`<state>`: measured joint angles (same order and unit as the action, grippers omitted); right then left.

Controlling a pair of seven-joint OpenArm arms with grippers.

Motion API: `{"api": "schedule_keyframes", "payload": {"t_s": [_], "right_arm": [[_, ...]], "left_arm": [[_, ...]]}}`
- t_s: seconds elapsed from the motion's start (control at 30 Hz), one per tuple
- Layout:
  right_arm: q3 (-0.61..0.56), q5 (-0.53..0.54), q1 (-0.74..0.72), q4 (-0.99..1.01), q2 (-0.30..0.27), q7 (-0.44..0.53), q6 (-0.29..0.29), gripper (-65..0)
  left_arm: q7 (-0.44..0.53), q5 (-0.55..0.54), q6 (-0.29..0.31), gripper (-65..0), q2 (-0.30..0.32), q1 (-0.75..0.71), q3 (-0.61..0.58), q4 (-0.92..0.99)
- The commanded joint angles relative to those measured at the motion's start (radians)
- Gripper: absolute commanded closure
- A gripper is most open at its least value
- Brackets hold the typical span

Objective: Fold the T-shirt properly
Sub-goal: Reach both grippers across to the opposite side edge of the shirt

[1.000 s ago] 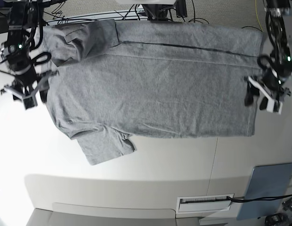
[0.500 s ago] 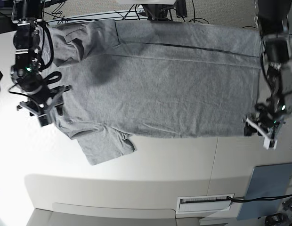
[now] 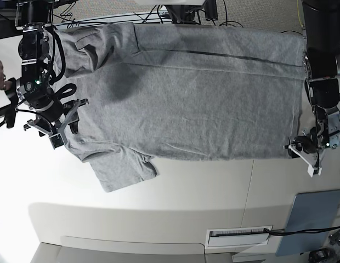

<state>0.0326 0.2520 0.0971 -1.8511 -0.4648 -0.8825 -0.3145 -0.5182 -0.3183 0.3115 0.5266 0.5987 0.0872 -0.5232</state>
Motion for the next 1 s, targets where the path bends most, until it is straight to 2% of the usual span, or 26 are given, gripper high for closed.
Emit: {"api": "schedule_keyframes", "payload": {"t_s": [0.0, 0.13, 0.17, 0.4, 0.57, 0.63, 0.73, 0.87, 0.97], "right_arm": [[0.008, -0.002, -0.014, -0.015, -0.014, 0.02, 0.004, -27.1], [0.008, -0.002, -0.014, -0.015, -0.014, 0.018, 0.005, -27.1], [0.008, -0.002, -0.014, -0.015, -0.014, 0.018, 0.005, -27.1], [0.008, -0.003, -0.014, -0.015, -0.014, 0.05, 0.005, -27.1], [0.008, -0.069, -0.014, -0.015, -0.014, 0.183, 0.005, -27.1], [0.008, -0.1, -0.018, -0.015, -0.014, 0.208, 0.005, -27.1], [0.008, -0.104, -0.04, -0.012, -0.014, 0.206, 0.008, -27.1], [0.008, -0.103, -0.118, 0.066, -0.013, 0.17, 0.0, -31.0], [0.007, -0.092, -0.217, 0.207, 0.001, 0.177, -0.061, -35.0]], "left_arm": [[0.018, -0.006, 0.006, -35.0, 0.019, 0.035, 0.004, -0.011], [0.009, -0.012, 0.132, -35.0, 0.017, 0.031, 0.004, -0.01], [0.009, -0.023, 0.145, -34.9, 0.016, 0.03, 0.004, -0.01], [-0.006, -0.029, 0.146, -33.6, -0.008, 0.03, 0.003, -0.01], [-0.005, -0.024, 0.133, -23.8, -0.022, 0.02, 0.004, -0.01], [-0.005, -0.025, 0.132, -16.0, -0.023, 0.013, 0.004, -0.01], [0.009, -0.023, 0.134, -0.2, -0.021, -0.001, 0.004, -0.01], [0.013, 0.01, 0.135, 0.0, -0.022, -0.015, 0.004, -0.011], [0.013, 0.025, 0.135, 0.0, -0.021, -0.017, 0.004, -0.01]]}}
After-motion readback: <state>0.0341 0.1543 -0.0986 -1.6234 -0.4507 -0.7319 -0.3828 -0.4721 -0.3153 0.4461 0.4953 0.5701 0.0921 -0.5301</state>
